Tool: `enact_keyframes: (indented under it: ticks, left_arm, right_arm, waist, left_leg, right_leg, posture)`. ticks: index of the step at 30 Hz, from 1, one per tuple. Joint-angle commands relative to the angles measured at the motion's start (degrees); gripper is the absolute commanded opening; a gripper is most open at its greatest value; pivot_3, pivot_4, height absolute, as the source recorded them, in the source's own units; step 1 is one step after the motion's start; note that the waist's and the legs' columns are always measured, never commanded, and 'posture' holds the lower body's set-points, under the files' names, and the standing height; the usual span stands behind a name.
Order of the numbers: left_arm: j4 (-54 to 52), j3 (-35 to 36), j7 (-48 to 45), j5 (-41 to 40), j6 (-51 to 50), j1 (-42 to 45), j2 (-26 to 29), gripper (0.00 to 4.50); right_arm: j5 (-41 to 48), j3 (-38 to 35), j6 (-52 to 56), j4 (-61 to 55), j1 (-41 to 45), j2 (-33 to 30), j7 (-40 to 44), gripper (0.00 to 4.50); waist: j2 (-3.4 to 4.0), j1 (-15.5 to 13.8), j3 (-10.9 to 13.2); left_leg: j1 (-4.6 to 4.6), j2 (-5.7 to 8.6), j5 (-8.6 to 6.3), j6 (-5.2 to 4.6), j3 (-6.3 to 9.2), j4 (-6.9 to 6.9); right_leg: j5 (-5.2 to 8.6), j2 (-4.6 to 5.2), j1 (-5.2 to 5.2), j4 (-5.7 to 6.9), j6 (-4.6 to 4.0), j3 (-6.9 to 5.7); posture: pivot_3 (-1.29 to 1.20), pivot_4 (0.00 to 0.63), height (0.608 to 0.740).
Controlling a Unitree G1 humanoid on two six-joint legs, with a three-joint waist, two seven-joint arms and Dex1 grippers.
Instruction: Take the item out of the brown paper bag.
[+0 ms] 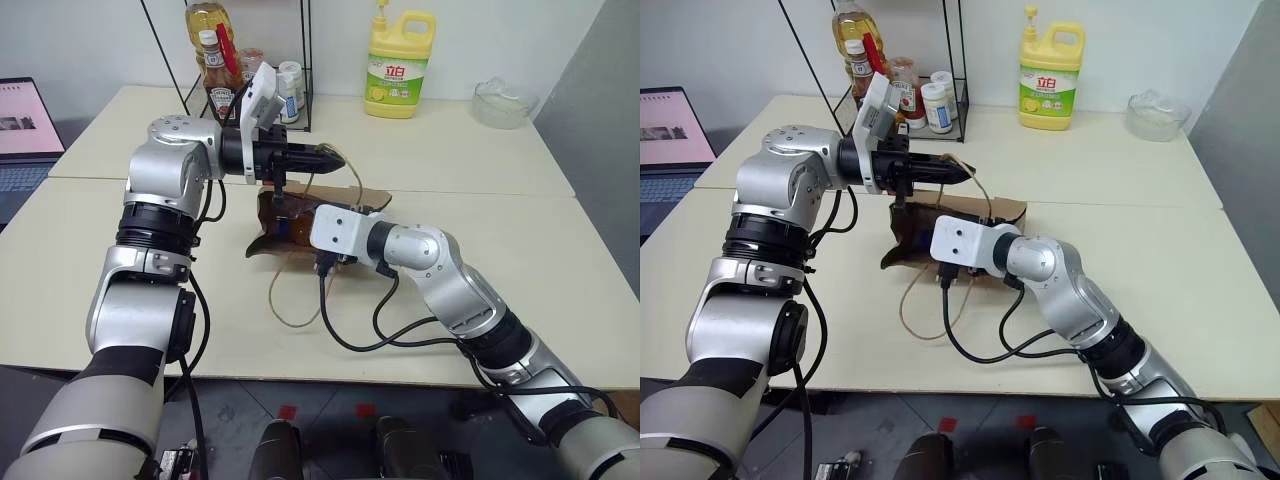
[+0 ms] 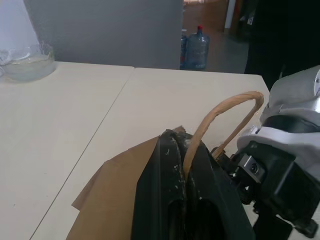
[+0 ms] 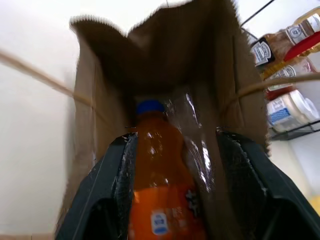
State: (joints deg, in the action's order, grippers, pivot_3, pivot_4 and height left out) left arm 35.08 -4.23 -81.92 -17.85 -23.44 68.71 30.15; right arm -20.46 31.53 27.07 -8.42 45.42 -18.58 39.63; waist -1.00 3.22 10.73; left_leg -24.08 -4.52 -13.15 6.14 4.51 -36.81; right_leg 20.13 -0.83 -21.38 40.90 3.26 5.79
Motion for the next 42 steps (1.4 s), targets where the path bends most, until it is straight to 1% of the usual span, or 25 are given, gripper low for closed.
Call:
enact_keyframes:
  ticks: [1,5,10,13,16,17,23,29,35,39,42]
  left_arm:
    - [-0.6,1.8,0.2,-1.0,-0.2,2.3,0.3,0.00]
    - [-0.3,2.0,0.4,-1.2,-0.4,2.6,0.0,0.00]
    - [-0.8,2.1,0.5,-1.4,-0.7,2.4,-0.2,0.00]
    - [-1.5,2.3,0.6,-1.6,-1.0,2.0,-0.1,0.00]
    - [-2.0,2.4,0.8,-1.8,-1.3,1.7,0.0,0.00]
    - [-2.1,2.5,0.8,-1.8,-1.4,1.7,-0.1,0.00]
    - [-3.1,2.8,1.0,-1.9,-1.9,1.2,-0.3,0.00]
    - [-4.1,2.8,1.5,-2.0,-2.3,0.7,-0.9,0.00]
    - [-4.9,2.8,1.7,-2.1,-2.5,0.3,-1.2,0.00]
    - [-5.1,2.9,2.1,-2.0,-2.3,0.1,-1.4,0.00]
    - [-5.4,2.7,2.1,-1.8,-1.9,-0.2,-1.4,0.00]
  right_arm:
    - [-2.7,1.7,-2.3,0.8,1.6,0.4,0.1,2.59]
    - [-5.4,3.8,-3.0,5.4,3.6,1.5,0.1,2.59]
    - [-6.5,4.1,-2.1,8.8,4.9,2.8,1.6,2.59]
    - [-6.7,3.7,-1.4,9.7,5.0,3.3,2.2,3.20]
    - [-7.2,3.7,-1.0,11.1,5.5,4.1,2.4,4.23]
    - [-7.5,3.8,-1.1,11.8,5.8,4.4,2.2,4.46]
    - [-10.8,5.8,-1.5,16.8,7.9,7.1,1.1,4.46]
    - [-13.2,6.5,-2.0,27.4,12.2,10.9,-1.0,4.46]
    - [-14.6,7.4,-4.9,37.6,15.5,11.6,-1.7,4.46]
    - [-15.2,7.9,-6.2,40.9,15.8,11.7,-0.9,4.46]
    - [-15.5,8.0,-6.6,40.6,14.7,11.3,-0.9,3.86]
  waist:
    - [0.00,0.0,0.0]
    - [0.00,0.1,0.0]
    - [0.00,0.1,0.0]
    - [0.01,0.1,0.0]
    - [0.01,0.1,0.0]
    - [0.01,0.1,0.0]
    - [0.01,0.1,0.0]
    - [0.01,0.2,0.0]
    - [0.01,0.1,0.0]
    - [0.01,0.1,0.0]
    - [0.01,0.1,0.0]
  left_leg:
    - [0.00,0.00,0.00,0.00,0.00,0.00]
    - [0.00,0.00,0.01,0.01,0.01,0.00]
    - [-0.01,0.00,0.01,0.02,0.01,0.00]
    - [-0.01,0.00,0.03,0.05,0.02,0.02]
    - [-0.01,-0.01,0.05,0.09,0.02,0.03]
    - [-0.01,-0.01,0.05,0.10,0.02,0.03]
    - [-0.01,-0.01,0.07,0.12,0.03,0.03]
    - [0.00,-0.01,0.09,0.16,0.04,0.03]
    - [0.00,0.00,0.09,0.17,0.05,0.04]
    - [0.00,0.00,0.10,0.17,0.06,0.03]
    - [0.02,0.01,0.10,0.18,0.08,0.02]
  right_leg:
    - [0.00,0.00,0.00,0.00,0.00,0.00]
    - [0.00,0.00,-0.01,0.02,0.00,-0.01]
    - [0.00,0.00,0.00,0.01,0.00,-0.02]
    - [0.00,0.00,-0.02,0.01,0.00,-0.04]
    - [0.00,0.00,-0.02,0.01,0.00,-0.04]
    - [0.00,0.00,-0.02,0.01,0.00,-0.04]
    - [0.00,0.00,-0.02,0.02,0.00,-0.05]
    - [0.00,0.00,-0.02,0.04,0.00,-0.06]
    - [0.00,0.02,-0.02,0.04,0.00,-0.08]
    - [0.00,0.02,0.00,0.05,0.00,-0.09]
    - [0.00,0.03,0.02,0.06,0.00,-0.10]
  posture:
    - [0.00,0.150,0.740]
    - [0.00,0.150,0.740]
    - [0.00,0.150,0.740]
    - [0.00,0.150,0.740]
    - [0.00,0.150,0.740]
    - [0.00,0.150,0.740]
    - [0.00,0.150,0.740]
    - [0.00,0.150,0.740]
    - [0.00,0.150,0.740]
    - [0.00,0.150,0.740]
    - [0.00,0.150,0.740]
